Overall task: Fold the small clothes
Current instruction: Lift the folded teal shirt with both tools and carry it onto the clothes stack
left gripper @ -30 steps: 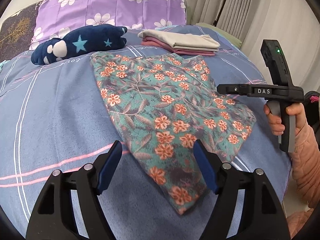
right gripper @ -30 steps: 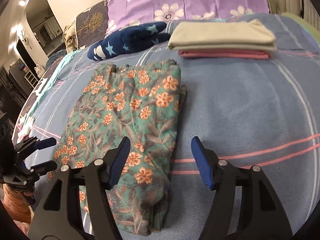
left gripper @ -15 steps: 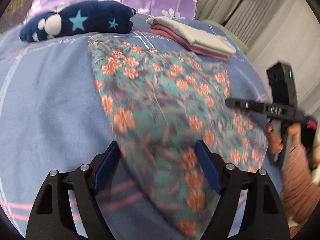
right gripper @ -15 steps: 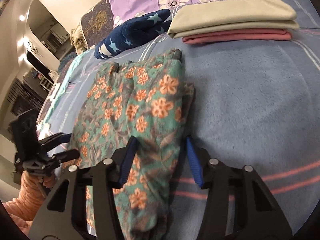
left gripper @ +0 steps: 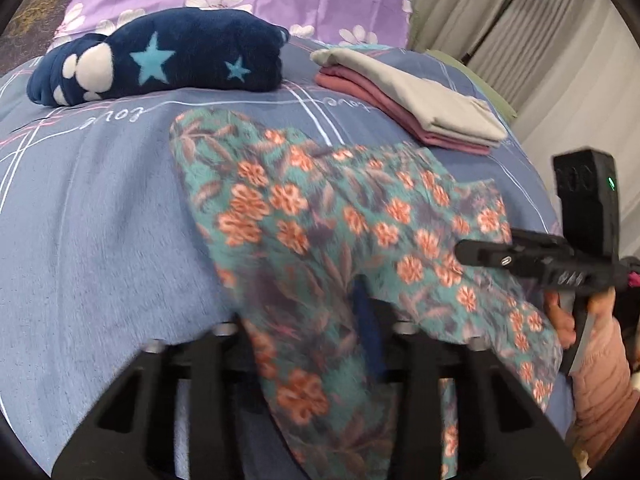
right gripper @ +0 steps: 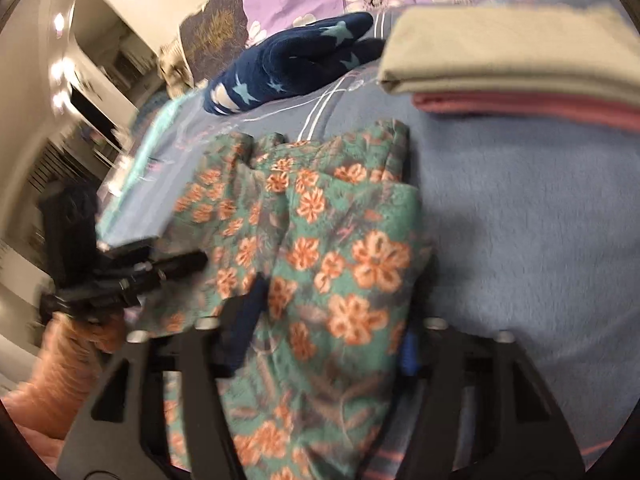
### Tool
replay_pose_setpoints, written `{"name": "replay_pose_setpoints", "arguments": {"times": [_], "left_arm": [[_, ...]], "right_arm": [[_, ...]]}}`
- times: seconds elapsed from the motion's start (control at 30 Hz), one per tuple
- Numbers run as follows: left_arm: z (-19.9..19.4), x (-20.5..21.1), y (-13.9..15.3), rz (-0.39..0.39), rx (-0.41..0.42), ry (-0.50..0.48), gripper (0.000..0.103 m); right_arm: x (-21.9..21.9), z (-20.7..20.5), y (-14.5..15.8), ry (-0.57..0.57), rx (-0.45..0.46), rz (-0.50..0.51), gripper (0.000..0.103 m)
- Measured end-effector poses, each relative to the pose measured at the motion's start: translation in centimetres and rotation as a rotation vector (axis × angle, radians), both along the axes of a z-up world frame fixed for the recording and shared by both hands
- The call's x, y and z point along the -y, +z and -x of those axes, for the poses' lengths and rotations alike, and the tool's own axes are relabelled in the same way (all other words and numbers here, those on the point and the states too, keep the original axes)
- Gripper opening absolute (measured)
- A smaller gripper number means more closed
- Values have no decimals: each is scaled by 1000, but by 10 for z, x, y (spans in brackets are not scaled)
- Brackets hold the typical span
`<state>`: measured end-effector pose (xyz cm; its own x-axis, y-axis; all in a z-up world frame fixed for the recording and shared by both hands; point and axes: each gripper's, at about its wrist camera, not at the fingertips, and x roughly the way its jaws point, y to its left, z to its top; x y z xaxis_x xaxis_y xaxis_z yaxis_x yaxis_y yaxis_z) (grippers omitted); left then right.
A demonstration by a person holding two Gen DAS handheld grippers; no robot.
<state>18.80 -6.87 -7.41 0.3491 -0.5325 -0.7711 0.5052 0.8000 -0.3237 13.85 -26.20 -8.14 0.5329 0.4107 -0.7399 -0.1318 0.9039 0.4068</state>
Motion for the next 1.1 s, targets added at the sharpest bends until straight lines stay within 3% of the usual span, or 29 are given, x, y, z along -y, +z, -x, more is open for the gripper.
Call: {"name": "replay_pose_setpoints", "arguments": {"times": [0.07,0.23,0.4,0.53,0.7,0.87,1.03,1.1], "left_arm": [[3,-5,6,14,9,18,12],[33,-4,59,42,167,-2,10],[53,24,136,48,382,-74,10],[47,63,192,26,531,-109,10],[8,124,243,23,597,-101,10],[-40,184,255,-65,640,-89,11],[-80,225,230,-161,638,-91,12],[-95,235,216,-181,646,-79,18]], "right_arm": [[-8,8,11,-17,50,52,23],[-22,44,66,-19,269,156,20],[-4,69,132,-117,452,231,20],[31,70,184,-206,526,271,20],[68,39,228,-333,578,363,20],[114,-10,236,-413,546,384,20],[146,-61,216,-456,480,370,21],[162,-88,201,-482,459,358,22]]}}
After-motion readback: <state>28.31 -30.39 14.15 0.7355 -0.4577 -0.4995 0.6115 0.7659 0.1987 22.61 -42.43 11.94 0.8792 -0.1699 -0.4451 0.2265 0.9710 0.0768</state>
